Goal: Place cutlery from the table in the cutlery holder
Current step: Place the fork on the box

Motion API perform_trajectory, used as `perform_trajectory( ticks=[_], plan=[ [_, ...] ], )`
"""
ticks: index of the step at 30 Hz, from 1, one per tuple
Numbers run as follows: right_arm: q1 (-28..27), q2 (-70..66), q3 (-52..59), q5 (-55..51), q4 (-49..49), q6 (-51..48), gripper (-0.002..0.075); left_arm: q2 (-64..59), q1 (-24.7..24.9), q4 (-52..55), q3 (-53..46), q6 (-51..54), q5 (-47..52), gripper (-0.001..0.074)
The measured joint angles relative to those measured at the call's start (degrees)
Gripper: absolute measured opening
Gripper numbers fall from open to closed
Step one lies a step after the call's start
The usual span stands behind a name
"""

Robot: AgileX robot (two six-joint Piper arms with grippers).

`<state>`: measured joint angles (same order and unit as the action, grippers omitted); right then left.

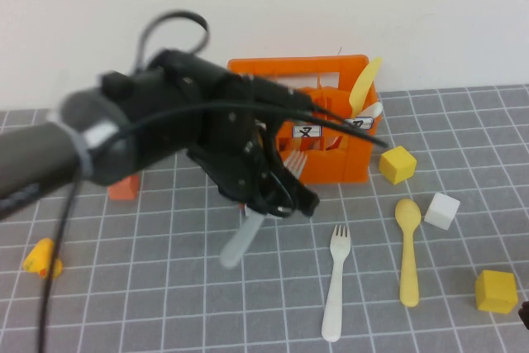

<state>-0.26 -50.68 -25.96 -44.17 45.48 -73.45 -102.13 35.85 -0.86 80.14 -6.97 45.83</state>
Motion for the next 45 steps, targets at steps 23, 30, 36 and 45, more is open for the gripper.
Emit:
perform_trajectory(
  ticks=[23,30,36,45],
  plan=[
    [0.0,0.0,0.0,0.1,0.0,-1.3,-0.0003,1.5,-2.3,1.3,-0.1,-2.4,-57.8,0.0101],
    [0.0,0.0,0.0,0.1,0.0,-2.3,-0.0003,-7.4,-4.6,1.4,-0.1,-2.5,-70.1,0.0101],
    [0.0,0.0,0.0,0.3,0.0,-2.6,-0.0003,-12.0,-5.7,2.6,-0.1,-2.6,-76.1,0.0101],
    [0.0,0.0,0.0,1.4,0.0,-2.7,-0.0003,-14.7,-5.7,9.3,-0.1,-6.6,-79.6,0.0101]
  ],
)
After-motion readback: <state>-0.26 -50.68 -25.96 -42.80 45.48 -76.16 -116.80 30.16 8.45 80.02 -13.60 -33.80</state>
